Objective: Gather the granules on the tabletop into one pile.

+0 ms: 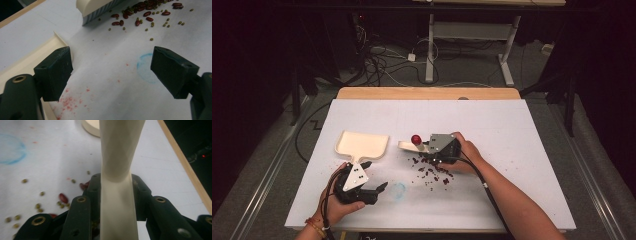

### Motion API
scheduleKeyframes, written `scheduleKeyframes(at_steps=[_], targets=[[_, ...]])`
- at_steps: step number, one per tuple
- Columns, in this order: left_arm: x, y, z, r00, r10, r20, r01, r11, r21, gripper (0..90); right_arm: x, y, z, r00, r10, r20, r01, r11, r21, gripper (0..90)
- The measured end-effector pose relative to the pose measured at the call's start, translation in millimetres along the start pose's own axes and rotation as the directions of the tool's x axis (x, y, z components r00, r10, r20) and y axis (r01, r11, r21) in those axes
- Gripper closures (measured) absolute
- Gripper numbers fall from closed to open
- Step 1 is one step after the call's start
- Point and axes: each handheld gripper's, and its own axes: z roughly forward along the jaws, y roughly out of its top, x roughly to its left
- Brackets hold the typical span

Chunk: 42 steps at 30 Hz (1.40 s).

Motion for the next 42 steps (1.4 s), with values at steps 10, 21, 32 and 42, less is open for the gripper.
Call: scheduleKeyframes(at_steps=[10, 21, 32, 42], targets=[[-0.6, 0.1, 0.8, 1.0000, 0.003, 0.000, -0.003, 1.0000, 0.008, 17.3, 17.3, -16.2, -35.1, 0.9932, -0.066, -0.096, 0.060, 0.996, -0.063, 67.3], [-1.1, 0.3, 1.3, 1.0000, 0.006, -0.002, -0.006, 0.9999, 0.013, 17.3, 14.9, -18.1, -50.4, 0.9992, 0.032, 0.023, -0.030, 0.996, -0.086, 67.6], [0.2, 1.1, -3.0, 0.9997, 0.003, -0.024, -0.004, 1.0000, -0.007, 17.3, 32.3, 5.6, -90.5, 0.9849, 0.169, 0.037, -0.166, 0.983, -0.072, 67.6], [2.9, 0.6, -9.7, 0.9995, -0.015, -0.028, 0.014, 0.9997, -0.018, 18.6, 65.4, 17.0, -95.0, 0.9324, 0.302, -0.198, -0.315, 0.948, -0.037, 67.6]])
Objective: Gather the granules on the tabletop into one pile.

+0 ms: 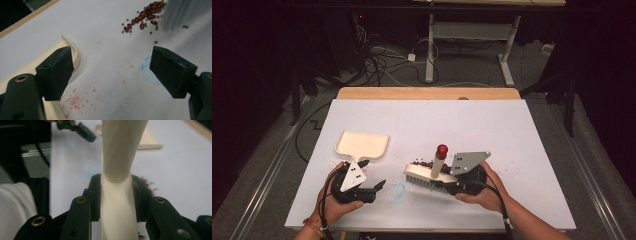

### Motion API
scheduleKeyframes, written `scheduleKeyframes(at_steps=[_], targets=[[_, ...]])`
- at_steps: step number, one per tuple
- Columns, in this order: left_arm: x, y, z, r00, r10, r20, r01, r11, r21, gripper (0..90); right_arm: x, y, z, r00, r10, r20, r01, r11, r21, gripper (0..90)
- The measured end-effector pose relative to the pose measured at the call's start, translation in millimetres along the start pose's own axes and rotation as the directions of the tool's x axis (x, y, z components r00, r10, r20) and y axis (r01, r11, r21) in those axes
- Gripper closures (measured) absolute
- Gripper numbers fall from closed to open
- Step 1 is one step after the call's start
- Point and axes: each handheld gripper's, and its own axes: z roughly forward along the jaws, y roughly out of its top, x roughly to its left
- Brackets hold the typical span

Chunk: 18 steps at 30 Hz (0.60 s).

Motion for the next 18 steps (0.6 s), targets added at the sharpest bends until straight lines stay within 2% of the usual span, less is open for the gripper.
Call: scheduleKeyframes(at_steps=[1, 2, 3, 4, 5, 6, 7, 11, 12, 14, 15, 16, 17, 18], targets=[[0.8, 0.2, -2.0, 1.0000, -0.004, 0.001, 0.004, 1.0000, -0.007, 18.6, 3.2, -2.5, 6.1, 0.9980, 0.013, -0.062, -0.011, 1.000, 0.028, 67.6], [1.5, 0.4, -3.8, 1.0000, -0.009, -0.001, 0.009, 0.9998, -0.016, 18.6, 3.2, -2.5, 6.1, 0.9980, 0.013, -0.062, -0.011, 1.000, 0.028, 67.6], [2.3, 0.6, -5.2, 0.9999, -0.012, -0.003, 0.012, 0.9996, -0.024, 18.6, 6.1, -4.9, 12.5, 0.9970, -0.007, -0.077, 0.012, 0.998, 0.068, 67.6], [3.4, 0.8, -6.0, 0.9999, -0.009, -0.008, 0.009, 0.9994, -0.034, 18.6, 6.1, -6.0, 15.8, 0.9971, -0.017, -0.074, 0.024, 0.996, 0.083, 67.6], [3.7, 0.3, -6.1, 0.9997, -0.022, -0.004, 0.022, 0.9993, -0.031, 18.6, 4.8, -7.3, 18.9, 0.9967, -0.019, -0.078, 0.026, 0.995, 0.094, 67.6], [4.7, 0.2, -5.7, 0.9998, -0.016, -0.008, 0.016, 0.9993, -0.034, 18.6, 4.8, -7.3, 18.9, 0.9967, -0.019, -0.078, 0.026, 0.995, 0.094, 67.6], [4.4, -0.3, -5.1, 0.9997, -0.024, -0.002, 0.024, 0.9994, -0.026, 18.6, 0.2, -9.4, 23.0, 0.9960, 0.002, -0.089, 0.005, 0.996, 0.084, 67.6], [5.2, 0.1, -3.7, 0.9998, -0.018, 0.007, 0.018, 0.9994, -0.029, 18.7, -8.6, -9.4, 25.6, 0.9976, 0.009, -0.068, -0.003, 0.996, 0.084, 67.6], [4.4, 0.0, -3.1, 0.9996, -0.026, 0.014, 0.027, 0.9994, -0.023, 18.7, -15.4, -10.3, 26.8, 0.9982, 0.032, -0.051, -0.028, 0.996, 0.086, 67.6], [4.2, 0.0, -2.9, 0.9996, -0.026, 0.014, 0.026, 0.9994, -0.022, 18.7, -19.1, -11.0, 27.4, 0.9980, 0.045, -0.044, -0.041, 0.996, 0.083, 67.5], [4.7, 0.0, -2.8, 0.9998, -0.016, 0.010, 0.016, 0.9996, -0.025, 18.7, -24.9, -12.4, 28.0, 0.9970, 0.068, -0.037, -0.065, 0.995, 0.082, 67.5], [4.3, -0.3, -2.8, 0.9996, -0.025, 0.016, 0.025, 0.9995, -0.020, 18.7, -24.9, -12.4, 28.0, 0.9970, 0.068, -0.037, -0.065, 0.995, 0.082, 67.5], [4.6, -0.5, -2.8, 0.9994, -0.028, 0.019, 0.028, 0.9994, -0.021, 18.7, -29.0, -13.6, 27.8, 0.9948, 0.098, -0.029, -0.095, 0.992, 0.086, 67.5], [5.1, -0.6, -2.8, 0.9992, -0.032, 0.024, 0.033, 0.9992, -0.021, 18.7, -29.0, -13.6, 27.8, 0.9948, 0.098, -0.029, -0.095, 0.992, 0.086, 67.5]])
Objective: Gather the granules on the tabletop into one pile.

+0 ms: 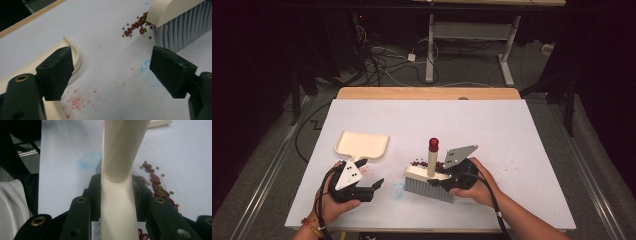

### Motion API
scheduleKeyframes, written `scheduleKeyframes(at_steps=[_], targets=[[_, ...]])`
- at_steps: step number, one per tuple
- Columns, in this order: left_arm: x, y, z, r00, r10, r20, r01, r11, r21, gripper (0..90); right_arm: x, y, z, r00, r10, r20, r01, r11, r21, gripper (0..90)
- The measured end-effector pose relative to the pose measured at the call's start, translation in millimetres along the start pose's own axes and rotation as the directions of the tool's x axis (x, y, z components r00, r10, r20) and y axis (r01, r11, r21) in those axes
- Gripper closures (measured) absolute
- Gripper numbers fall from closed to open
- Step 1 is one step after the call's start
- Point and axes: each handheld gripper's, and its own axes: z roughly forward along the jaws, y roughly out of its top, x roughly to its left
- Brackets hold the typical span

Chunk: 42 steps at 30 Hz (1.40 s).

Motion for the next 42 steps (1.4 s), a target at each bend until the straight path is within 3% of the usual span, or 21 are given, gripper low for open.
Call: scheduleKeyframes(at_steps=[4, 12, 17, 22, 25, 27, 30, 31, 33, 34, 35, 36, 37, 38, 39, 42], targets=[[1.6, -1.0, 1.4, 0.9996, -0.022, 0.017, 0.022, 0.9998, -0.001, 18.8, -8.6, -0.1, -5.8, 0.9980, 0.042, 0.048, -0.042, 0.999, -0.002, 67.5], [-1.0, -0.9, 3.5, 0.9999, 0.001, 0.016, -0.001, 0.9999, 0.013, 18.8, -17.6, -2.4, -12.3, 0.9906, 0.083, 0.109, -0.083, 0.997, -0.005, 67.6], [-1.1, -2.7, 6.7, 0.9996, 0.028, -0.005, -0.028, 0.9991, 0.032, 18.9, -12.0, 1.6, -16.3, 0.9865, 0.082, 0.142, -0.077, 0.996, -0.044, 67.6], [3.2, -3.8, 5.8, 0.9997, 0.016, -0.018, -0.016, 0.9995, 0.029, 18.9, 2.8, 12.0, -13.1, 0.9852, 0.104, 0.136, -0.092, 0.991, -0.093, 67.6], [4.9, -6.7, 8.6, 0.9997, 0.010, -0.024, -0.009, 0.9984, 0.056, 19.3, 9.0, 22.0, -2.5, 0.9752, 0.154, 0.159, -0.133, 0.981, -0.139, 67.6], [6.1, -7.1, 9.8, 0.9995, 0.015, -0.028, -0.013, 0.9983, 0.057, 19.6, 9.3, 24.6, 2.2, 0.9737, 0.169, 0.153, -0.146, 0.978, -0.150, 67.6], [5.1, -6.8, 10.3, 0.9997, 0.009, -0.022, -0.007, 0.9980, 0.063, 19.9, 9.9, 31.8, 20.0, 0.9623, 0.229, 0.146, -0.203, 0.963, -0.177, 67.6], [4.6, -6.7, 10.5, 0.9997, 0.012, -0.022, -0.011, 0.9978, 0.065, 20.9, 8.8, 34.3, 32.3, 0.9544, 0.265, 0.137, -0.240, 0.955, -0.176, 67.6], [3.6, -7.1, 11.1, 0.9997, 0.016, -0.019, -0.015, 0.9975, 0.070, 21.1, 7.6, 35.5, 38.2, 0.9516, 0.273, 0.140, -0.249, 0.954, -0.169, 67.6], [3.2, -7.3, 11.2, 0.9996, 0.018, -0.019, -0.017, 0.9972, 0.072, 21.3, 5.6, 36.5, 46.3, 0.9433, 0.277, 0.182, -0.249, 0.954, -0.164, 67.6], [2.9, -7.4, 11.4, 0.9997, 0.019, -0.018, -0.017, 0.9972, 0.073, 21.3, 5.6, 36.5, 46.3, 0.9433, 0.277, 0.182, -0.249, 0.954, -0.164, 67.6], [2.7, -7.5, 11.5, 0.9996, 0.019, -0.018, -0.018, 0.9972, 0.073, 21.7, 2.0, 36.3, 47.8, 0.9284, 0.303, 0.215, -0.270, 0.948, -0.171, 67.6], [2.7, -7.5, 11.6, 0.9996, 0.020, -0.018, -0.018, 0.9972, 0.073, 21.6, -1.1, 35.1, 47.0, 0.9229, 0.311, 0.226, -0.276, 0.945, -0.174, 67.6], [2.5, -7.5, 11.9, 0.9996, 0.022, -0.021, -0.020, 0.9970, 0.075, 21.6, -1.1, 35.1, 47.0, 0.9229, 0.311, 0.226, -0.276, 0.945, -0.174, 67.6], [2.7, -7.1, 12.5, 0.9988, 0.038, -0.031, -0.035, 0.9963, 0.079, 21.7, -7.4, 30.6, 43.7, 0.9077, 0.348, 0.234, -0.312, 0.933, -0.179, 67.5], [1.1, -6.5, 13.4, 0.9983, 0.048, -0.032, -0.045, 0.9954, 0.085, 21.7, -16.1, 20.8, 35.9, 0.8855, 0.396, 0.243, -0.358, 0.915, -0.186, 67.5]])
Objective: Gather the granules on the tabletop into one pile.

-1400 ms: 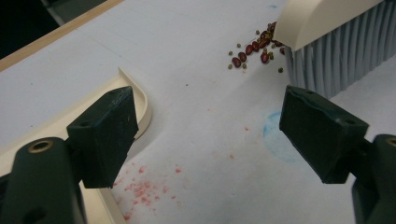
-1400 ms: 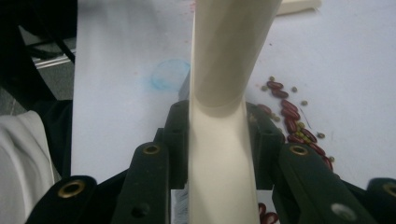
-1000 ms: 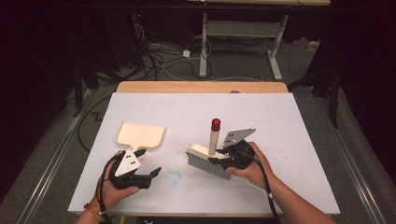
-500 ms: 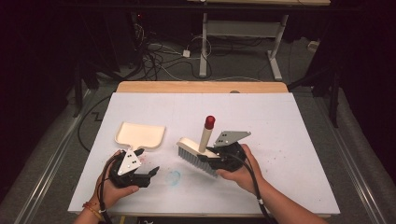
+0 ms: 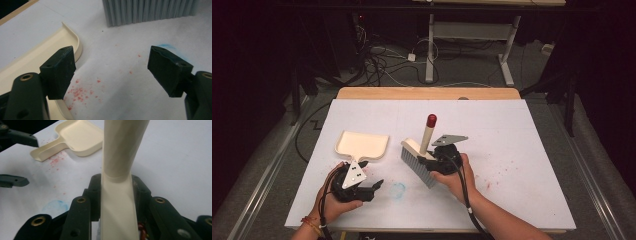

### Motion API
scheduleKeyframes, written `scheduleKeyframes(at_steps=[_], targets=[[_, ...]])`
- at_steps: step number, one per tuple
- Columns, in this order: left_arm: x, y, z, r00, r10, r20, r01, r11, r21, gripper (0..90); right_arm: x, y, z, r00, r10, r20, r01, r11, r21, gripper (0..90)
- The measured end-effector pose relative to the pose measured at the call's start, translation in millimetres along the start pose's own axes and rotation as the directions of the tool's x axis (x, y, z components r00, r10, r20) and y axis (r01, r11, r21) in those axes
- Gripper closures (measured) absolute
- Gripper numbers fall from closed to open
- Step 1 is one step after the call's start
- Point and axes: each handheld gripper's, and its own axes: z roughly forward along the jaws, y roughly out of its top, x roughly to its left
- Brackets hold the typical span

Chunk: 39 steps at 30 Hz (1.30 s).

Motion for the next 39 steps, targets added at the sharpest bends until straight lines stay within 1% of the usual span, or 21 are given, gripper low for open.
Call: scheduleKeyframes(at_steps=[1, 2, 3, 4, 5, 6, 9, 12, 13, 14, 15, 17, 22, 26, 28, 32, 34, 35, 37, 38, 39], targets=[[-0.4, 0.5, -0.1, 1.0000, 0.001, -0.001, -0.001, 1.0000, -0.002, 21.7, -3.9, -1.6, -2.4, 0.9997, 0.023, -0.004, -0.023, 1.000, 0.008, 67.5], [-0.8, 1.1, -0.3, 1.0000, 0.001, 0.000, -0.001, 1.0000, -0.004, 21.7, -3.9, -1.6, -2.4, 0.9997, 0.023, -0.004, -0.023, 1.000, 0.008, 67.5], [-1.3, 1.6, -0.4, 1.0000, 0.001, 0.001, -0.001, 1.0000, -0.005, 21.7, -9.6, -5.1, -7.6, 0.9992, 0.040, 0.004, -0.040, 0.999, 0.006, 67.5], [-1.6, 1.9, -0.4, 1.0000, 0.004, 0.000, -0.004, 1.0000, -0.004, 21.7, -11.6, -6.6, -10.2, 0.9991, 0.041, 0.011, -0.041, 0.999, 0.006, 67.5], [-2.5, 2.0, -0.1, 1.0000, -0.004, 0.008, 0.004, 1.0000, 0.002, 21.7, -11.6, -6.6, -10.2, 0.9991, 0.041, 0.011, -0.041, 0.999, 0.006, 67.5], [-2.3, 2.4, 0.2, 1.0000, 0.007, 0.002, -0.007, 1.0000, 0.000, 21.7, -13.5, -8.2, -13.0, 0.9989, 0.046, 0.013, -0.046, 0.999, 0.007, 67.4], [-3.0, 3.1, 0.5, 0.9999, 0.010, -0.002, -0.010, 0.9999, -0.001, 21.6, -18.5, -12.4, -23.6, 0.9977, 0.054, 0.041, -0.055, 0.998, 0.005, 67.5], [-3.9, 3.7, 0.6, 0.9999, 0.012, 0.001, -0.012, 0.9999, -0.003, 21.6, -21.7, -14.2, -27.7, 0.9967, 0.064, 0.049, -0.065, 0.998, 0.005, 67.5], [-4.6, 3.7, 0.8, 1.0000, 0.005, 0.008, -0.005, 1.0000, 0.003, 21.6, -22.8, -15.3, -29.5, 0.9954, 0.075, 0.059, -0.075, 0.997, 0.001, 67.5], [-4.8, 3.8, 0.8, 0.9999, 0.008, 0.009, -0.008, 1.0000, 0.005, 21.6, -23.9, -16.3, -31.2, 0.9948, 0.077, 0.066, -0.077, 0.997, 0.000, 67.4], [-5.1, 3.8, 0.9, 0.9999, 0.009, 0.010, -0.009, 0.9999, 0.006, 21.6, -25.3, -17.4, -32.5, 0.9947, 0.083, 0.062, -0.083, 0.997, -0.001, 67.5], [-5.7, 3.8, 1.2, 0.9998, 0.011, 0.013, -0.011, 0.9999, 0.006, 21.6, -26.6, -20.0, -35.9, 0.9934, 0.091, 0.069, -0.091, 0.996, -0.006, 67.4], [-6.3, 3.8, 0.7, 0.9998, 0.016, 0.015, -0.016, 0.9999, 0.006, 21.6, -30.1, -22.6, -42.7, 0.9923, 0.092, 0.084, -0.092, 0.996, -0.002, 67.5], [-6.0, 3.5, 0.7, 0.9998, 0.016, 0.016, -0.016, 0.9998, 0.007, 21.6, -33.8, -24.0, -46.2, 0.9928, 0.088, 0.081, -0.088, 0.996, 0.003, 67.4], [-6.2, 3.5, 1.1, 0.9997, 0.017, 0.017, -0.017, 0.9998, 0.011, 21.5, -36.8, -24.6, -48.6, 0.9923, 0.096, 0.078, -0.096, 0.995, 0.006, 67.5], [-6.6, 3.9, 1.1, 0.9996, 0.021, 0.019, -0.021, 0.9997, 0.011, 21.5, -36.9, -24.0, -51.4, 0.9936, 0.092, 0.065, -0.093, 0.996, 0.005, 67.5], [-6.4, 3.8, 1.1, 0.9996, 0.021, 0.018, -0.021, 0.9997, 0.011, 21.5, -36.3, -22.6, -54.3, 0.9954, 0.078, 0.056, -0.078, 0.997, 0.003, 67.5], [-6.2, 3.7, 1.2, 0.9996, 0.019, 0.018, -0.020, 0.9997, 0.011, 21.5, -34.7, -20.3, -58.7, 0.9966, 0.064, 0.052, -0.063, 0.998, -0.009, 67.5], [-6.2, 3.7, 1.0, 0.9996, 0.021, 0.019, -0.022, 0.9997, 0.012, 21.4, -34.0, -18.7, -61.4, 0.9973, 0.057, 0.046, -0.056, 0.998, -0.017, 67.5], [-6.2, 3.7, 0.7, 0.9996, 0.023, 0.018, -0.023, 0.9997, 0.012, 21.4, -33.7, -17.2, -64.0, 0.9980, 0.049, 0.039, -0.049, 0.999, -0.022, 67.5], [-6.3, 3.6, 0.6, 0.9996, 0.023, 0.016, -0.024, 0.9997, 0.012, 21.4, -33.7, -13.9, -69.8, 0.9988, 0.044, 0.023, -0.043, 0.998, -0.040, 67.5]])
